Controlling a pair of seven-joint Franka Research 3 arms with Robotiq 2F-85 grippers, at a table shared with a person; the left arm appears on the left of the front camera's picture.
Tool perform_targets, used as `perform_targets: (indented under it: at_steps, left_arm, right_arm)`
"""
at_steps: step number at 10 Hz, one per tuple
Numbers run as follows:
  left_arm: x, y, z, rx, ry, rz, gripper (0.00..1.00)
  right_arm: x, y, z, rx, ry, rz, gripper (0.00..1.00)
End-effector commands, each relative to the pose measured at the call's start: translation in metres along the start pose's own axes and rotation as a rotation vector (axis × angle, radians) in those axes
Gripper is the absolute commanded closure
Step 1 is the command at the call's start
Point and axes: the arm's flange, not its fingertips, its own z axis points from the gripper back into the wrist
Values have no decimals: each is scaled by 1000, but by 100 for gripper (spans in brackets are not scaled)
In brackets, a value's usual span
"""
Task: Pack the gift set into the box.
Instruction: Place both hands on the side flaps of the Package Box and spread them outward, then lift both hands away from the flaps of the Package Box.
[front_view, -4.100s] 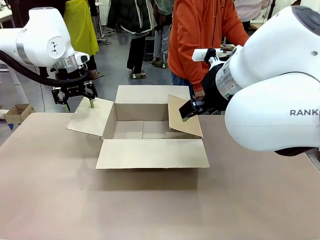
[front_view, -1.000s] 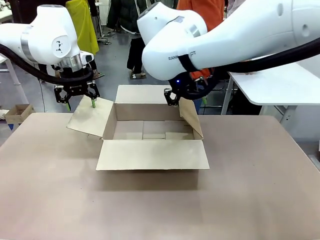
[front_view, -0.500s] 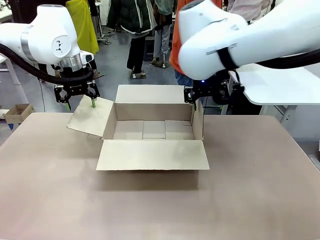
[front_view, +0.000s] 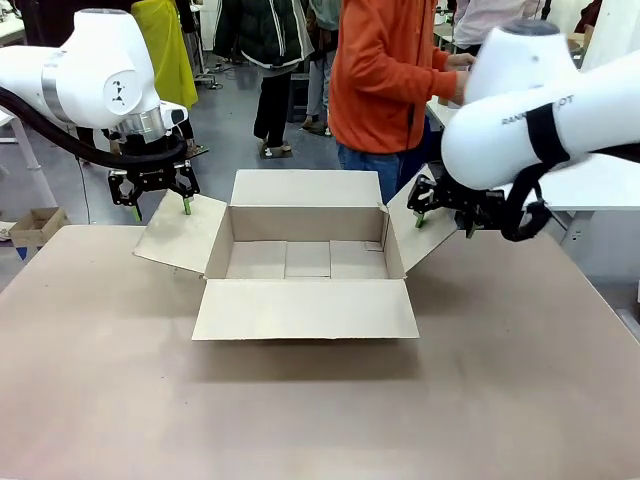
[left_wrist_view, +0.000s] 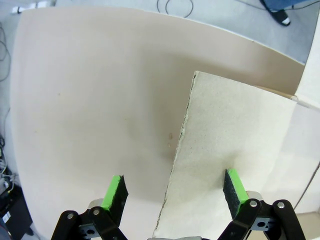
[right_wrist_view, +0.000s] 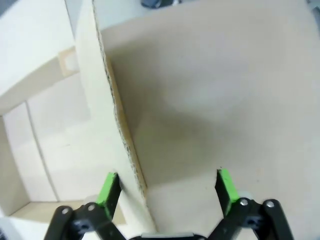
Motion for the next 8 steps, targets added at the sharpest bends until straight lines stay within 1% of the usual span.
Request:
perform_targets:
  at_steps: [1, 2, 8]
  left_arm:
    - [0, 1, 1, 18, -5, 9, 0]
    - [0, 1, 1, 18, -5, 9, 0]
    - [0, 1, 1, 18, -5, 9, 0]
  right_arm:
    - [-9, -30, -18, 150, 28, 40, 0]
    - [0, 0, 0, 0, 0, 0, 0]
    - [0, 0, 0, 0, 0, 0, 0]
